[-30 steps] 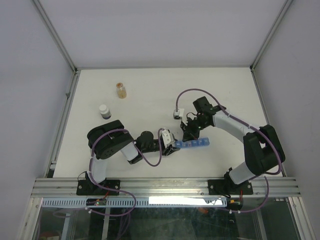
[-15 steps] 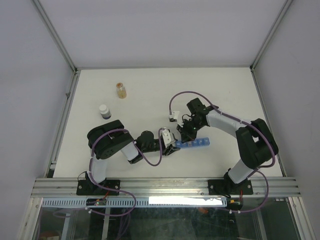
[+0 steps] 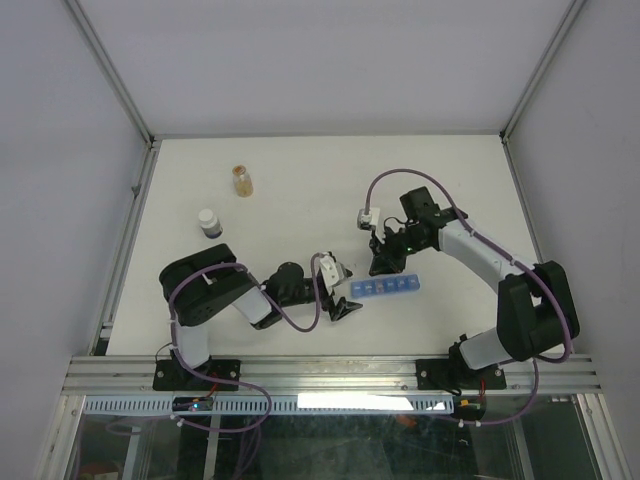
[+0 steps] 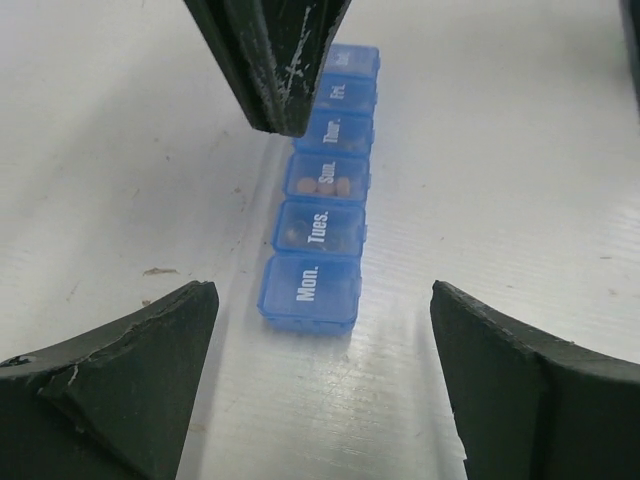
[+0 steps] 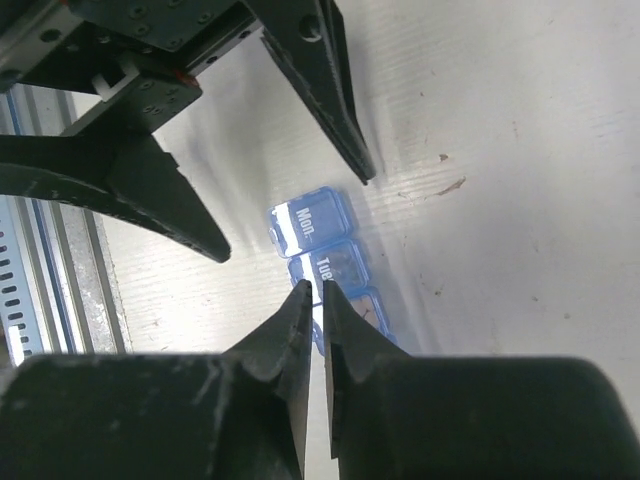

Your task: Sort the pills into containers

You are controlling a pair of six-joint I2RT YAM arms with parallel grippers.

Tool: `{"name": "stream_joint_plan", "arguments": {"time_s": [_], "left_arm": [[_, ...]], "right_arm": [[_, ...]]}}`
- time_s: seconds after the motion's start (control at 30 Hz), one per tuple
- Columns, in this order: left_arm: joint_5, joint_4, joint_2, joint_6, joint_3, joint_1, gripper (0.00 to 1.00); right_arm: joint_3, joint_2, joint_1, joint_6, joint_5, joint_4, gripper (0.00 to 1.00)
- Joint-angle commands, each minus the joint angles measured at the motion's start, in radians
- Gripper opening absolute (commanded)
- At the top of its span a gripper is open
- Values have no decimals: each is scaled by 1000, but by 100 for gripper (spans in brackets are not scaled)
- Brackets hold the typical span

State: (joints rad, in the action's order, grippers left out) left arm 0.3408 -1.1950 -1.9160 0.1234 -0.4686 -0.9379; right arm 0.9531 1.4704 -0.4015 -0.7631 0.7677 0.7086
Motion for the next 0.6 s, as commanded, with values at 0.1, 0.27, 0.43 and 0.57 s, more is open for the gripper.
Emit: {"name": "stream_joint_plan", "arguments": {"time_s": [0.1,0.27,0.43,0.57], "left_arm": [[-11,-61,177,-83,77,-14,93],[-31,26,229,-105,92,-13,90],[-33,-168,142,19,171,-13,88],[-28,-255,46,81,153,-13,86]], "right_arm": [[-3,-78,36,-20,88,-6,13],[-25,-68,18,-18,118,-20,12],[-27,-46,-20,-7,91,-34,12],[-37,-30,-53,5,61,-55,12]]}}
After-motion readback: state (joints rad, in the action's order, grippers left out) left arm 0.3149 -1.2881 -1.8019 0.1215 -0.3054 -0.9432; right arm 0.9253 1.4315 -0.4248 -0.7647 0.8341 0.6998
